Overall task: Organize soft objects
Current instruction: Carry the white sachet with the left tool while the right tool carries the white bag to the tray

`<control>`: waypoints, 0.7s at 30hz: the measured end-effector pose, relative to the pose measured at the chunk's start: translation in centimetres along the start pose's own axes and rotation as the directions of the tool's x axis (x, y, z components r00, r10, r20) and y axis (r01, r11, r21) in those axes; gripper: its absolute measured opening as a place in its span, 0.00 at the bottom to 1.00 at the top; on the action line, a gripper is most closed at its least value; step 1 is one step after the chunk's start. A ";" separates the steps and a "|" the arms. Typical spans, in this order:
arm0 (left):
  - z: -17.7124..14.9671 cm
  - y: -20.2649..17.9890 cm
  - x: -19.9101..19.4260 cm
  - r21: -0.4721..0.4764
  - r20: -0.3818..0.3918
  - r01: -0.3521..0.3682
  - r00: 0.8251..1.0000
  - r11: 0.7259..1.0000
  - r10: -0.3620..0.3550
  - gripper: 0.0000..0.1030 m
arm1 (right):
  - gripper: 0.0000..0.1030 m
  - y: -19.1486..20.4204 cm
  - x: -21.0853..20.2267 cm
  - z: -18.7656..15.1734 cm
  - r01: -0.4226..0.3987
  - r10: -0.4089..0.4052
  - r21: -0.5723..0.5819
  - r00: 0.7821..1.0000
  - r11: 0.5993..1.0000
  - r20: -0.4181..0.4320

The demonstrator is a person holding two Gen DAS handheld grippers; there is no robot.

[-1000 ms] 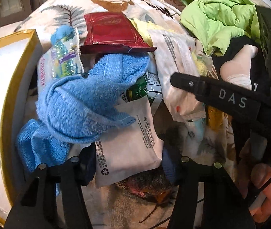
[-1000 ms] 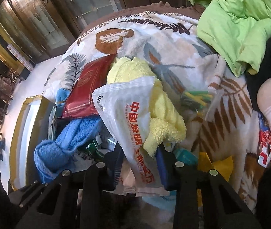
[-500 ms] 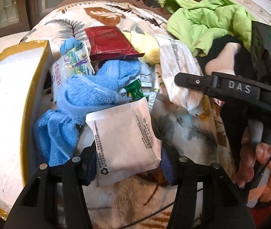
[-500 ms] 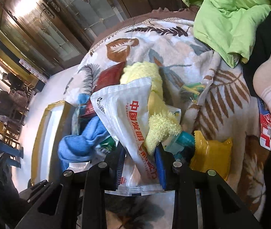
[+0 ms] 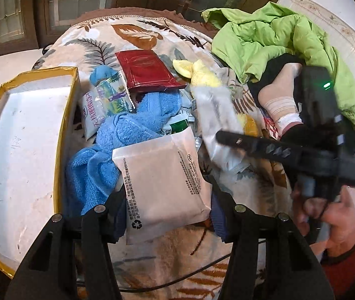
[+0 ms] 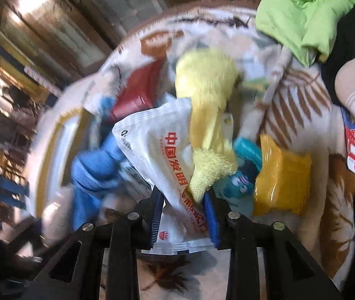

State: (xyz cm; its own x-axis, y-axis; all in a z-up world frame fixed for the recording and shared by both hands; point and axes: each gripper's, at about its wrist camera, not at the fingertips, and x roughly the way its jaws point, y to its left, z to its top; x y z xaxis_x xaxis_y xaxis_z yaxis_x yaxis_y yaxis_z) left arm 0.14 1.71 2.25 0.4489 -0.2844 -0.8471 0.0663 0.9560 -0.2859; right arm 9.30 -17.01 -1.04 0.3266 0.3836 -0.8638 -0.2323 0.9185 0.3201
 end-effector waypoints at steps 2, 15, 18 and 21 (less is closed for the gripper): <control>-0.1 -0.1 0.1 0.003 -0.003 0.001 1.000 1.000 -0.001 0.52 | 0.35 0.0 -0.9 -0.3 0.021 -0.021 -0.010 0.999 1.000 0.028; 0.2 0.2 0.1 0.003 0.006 -0.007 1.000 1.000 0.007 0.52 | 0.35 2.9 0.4 -1.2 0.183 -0.181 -0.224 0.983 0.957 0.029; 0.3 0.6 -0.2 -0.004 0.012 -0.012 1.000 1.000 0.012 0.52 | 0.31 3.6 1.1 -2.0 0.209 -0.212 -0.261 0.977 0.942 0.015; 0.3 1.0 -0.5 -0.014 0.017 -0.014 1.000 1.000 0.014 0.52 | 0.29 2.5 0.1 -2.3 0.114 -0.117 -0.175 0.993 0.978 -0.007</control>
State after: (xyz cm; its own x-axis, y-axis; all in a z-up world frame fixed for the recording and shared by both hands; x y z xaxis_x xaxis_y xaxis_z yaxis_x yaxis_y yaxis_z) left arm 0.27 2.86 2.53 0.4652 -0.2698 -0.8431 0.0477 0.9587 -0.2805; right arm 6.63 -14.88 -1.20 0.3455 0.2725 -0.8980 -0.3501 0.9253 0.1460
